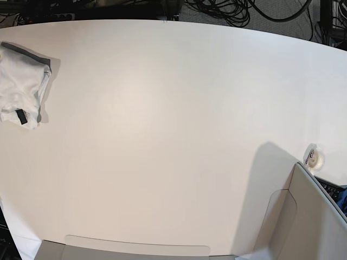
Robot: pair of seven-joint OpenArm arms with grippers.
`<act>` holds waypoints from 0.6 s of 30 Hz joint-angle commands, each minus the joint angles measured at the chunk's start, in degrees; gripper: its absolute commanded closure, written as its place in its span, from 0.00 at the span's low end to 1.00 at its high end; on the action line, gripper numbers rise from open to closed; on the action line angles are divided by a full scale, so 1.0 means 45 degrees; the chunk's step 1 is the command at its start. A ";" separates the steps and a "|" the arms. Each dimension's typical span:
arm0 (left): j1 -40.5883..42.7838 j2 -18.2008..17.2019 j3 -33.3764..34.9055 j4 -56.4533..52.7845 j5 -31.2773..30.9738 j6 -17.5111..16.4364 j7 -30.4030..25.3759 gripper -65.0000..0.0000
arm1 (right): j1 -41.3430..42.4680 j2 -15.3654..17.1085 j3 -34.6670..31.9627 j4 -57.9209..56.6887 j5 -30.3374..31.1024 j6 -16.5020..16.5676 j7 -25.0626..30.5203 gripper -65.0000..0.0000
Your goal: Layout the t-shirt on the table in an organized manner, then fold the t-shirt properly
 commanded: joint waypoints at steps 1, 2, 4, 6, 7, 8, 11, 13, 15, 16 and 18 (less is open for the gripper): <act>0.0069 -0.0096 0.0792 -0.0299 0.0291 -0.0003 -0.0641 1.00 | -0.0060 -0.0604 0.0233 -0.1076 0.0338 -0.0176 0.0863 1.00; -0.0185 -0.0096 0.1613 -0.0514 0.0526 -0.0003 -0.1344 1.00 | 0.0116 -0.1112 0.0565 -0.2170 0.0670 -0.0548 0.1567 1.00; -0.0673 -0.0115 0.3488 -0.1022 0.1190 0.0017 -0.2985 1.00 | 0.0312 -0.2030 0.1366 -0.3440 0.1354 -0.1036 0.2602 1.00; -0.1142 -0.0115 0.5188 -0.1764 0.2010 0.0017 -0.4509 1.00 | 0.0351 -0.2440 0.2324 -0.3479 0.2096 -0.1212 0.2621 1.00; -0.1416 -0.0135 0.6028 -0.2155 0.2518 0.0017 -0.5193 1.00 | 0.0351 -0.2499 0.2890 -0.3479 0.2545 -0.1290 0.2621 1.00; -0.1670 -0.0154 0.6809 -0.2526 0.3026 0.0036 -0.5759 1.00 | 0.0351 -0.2655 0.3554 -0.3499 0.3053 -0.1446 0.2621 1.00; -0.2217 -0.0350 0.8763 -0.3562 0.4159 0.0075 -0.7049 1.00 | 0.0351 -0.2714 0.5391 -0.3538 0.4362 -0.2110 0.2700 1.00; -0.2627 -0.0389 0.9877 -0.4187 0.4706 0.0075 -0.7576 1.00 | 0.0331 -0.2753 0.6563 -0.3518 0.5046 -0.2716 0.2719 1.00; -0.2842 -0.0643 1.0658 -0.4265 0.4960 0.0075 -0.7772 1.00 | 0.0331 -0.3026 0.7559 -0.3518 0.5573 -0.3029 0.2739 1.00; -0.2881 -0.0701 1.1010 -0.4265 0.4960 0.0075 -0.7772 1.00 | 0.0331 -0.3163 0.8009 -0.3518 0.5671 -0.3048 0.2739 1.00; -0.3076 -0.0741 1.1498 -0.4285 0.4960 0.0075 -0.7752 1.00 | 0.0331 -0.3300 0.8614 -0.3518 0.5710 -0.3048 0.2739 1.00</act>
